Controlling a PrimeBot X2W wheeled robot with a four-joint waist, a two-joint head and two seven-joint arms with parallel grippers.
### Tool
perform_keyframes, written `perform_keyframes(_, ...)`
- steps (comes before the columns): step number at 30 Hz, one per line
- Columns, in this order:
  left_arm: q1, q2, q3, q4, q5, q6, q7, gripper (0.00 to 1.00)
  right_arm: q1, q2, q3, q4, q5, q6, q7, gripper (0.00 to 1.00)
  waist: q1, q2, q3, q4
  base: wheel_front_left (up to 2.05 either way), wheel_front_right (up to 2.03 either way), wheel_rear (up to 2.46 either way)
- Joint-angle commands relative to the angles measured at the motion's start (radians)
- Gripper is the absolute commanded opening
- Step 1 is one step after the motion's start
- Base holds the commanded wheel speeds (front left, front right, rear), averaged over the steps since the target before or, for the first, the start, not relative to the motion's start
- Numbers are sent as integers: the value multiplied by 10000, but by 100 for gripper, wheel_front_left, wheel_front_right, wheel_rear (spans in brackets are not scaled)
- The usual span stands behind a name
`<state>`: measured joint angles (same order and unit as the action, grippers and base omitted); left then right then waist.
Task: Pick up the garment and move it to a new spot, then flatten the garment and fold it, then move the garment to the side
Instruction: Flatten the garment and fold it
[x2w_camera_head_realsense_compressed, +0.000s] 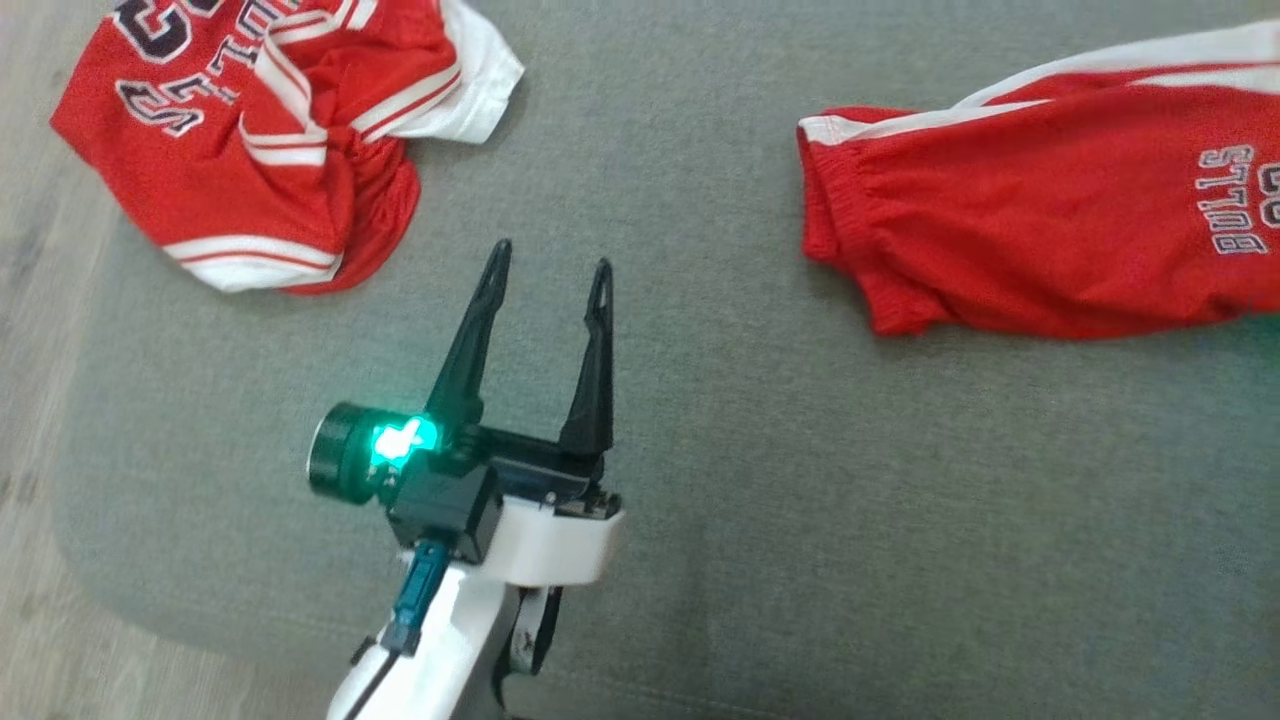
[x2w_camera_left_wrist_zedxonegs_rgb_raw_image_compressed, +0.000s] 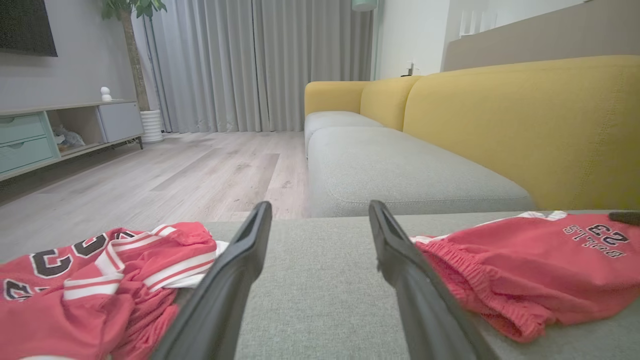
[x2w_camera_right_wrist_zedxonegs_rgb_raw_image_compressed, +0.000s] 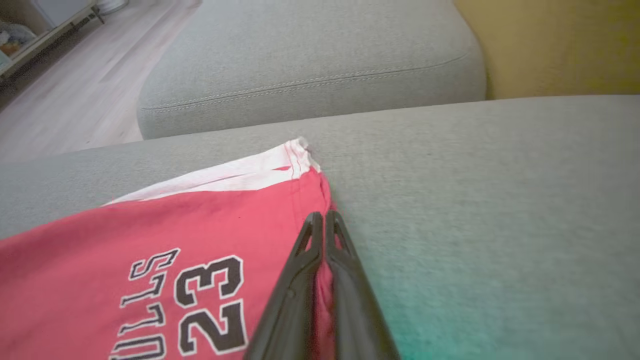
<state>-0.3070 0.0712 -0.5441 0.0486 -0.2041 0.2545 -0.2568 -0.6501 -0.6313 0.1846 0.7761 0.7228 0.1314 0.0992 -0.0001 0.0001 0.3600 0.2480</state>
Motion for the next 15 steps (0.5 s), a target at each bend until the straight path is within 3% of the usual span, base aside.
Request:
perform_keyframes(1, 9, 21, 440, -418, 136, -52, -48, 100, 407, -269, -79, -150, 59, -7, -166, 0, 1, -1, -249, -291, 0, 0, 0)
perform_keyframes(15, 169, -39, 1033, -464, 512, -513, -49, 100, 1938, -813, -1088, -857, 311, -7, -873, 0, 1, -1, -459, -1448, 0, 0, 0)
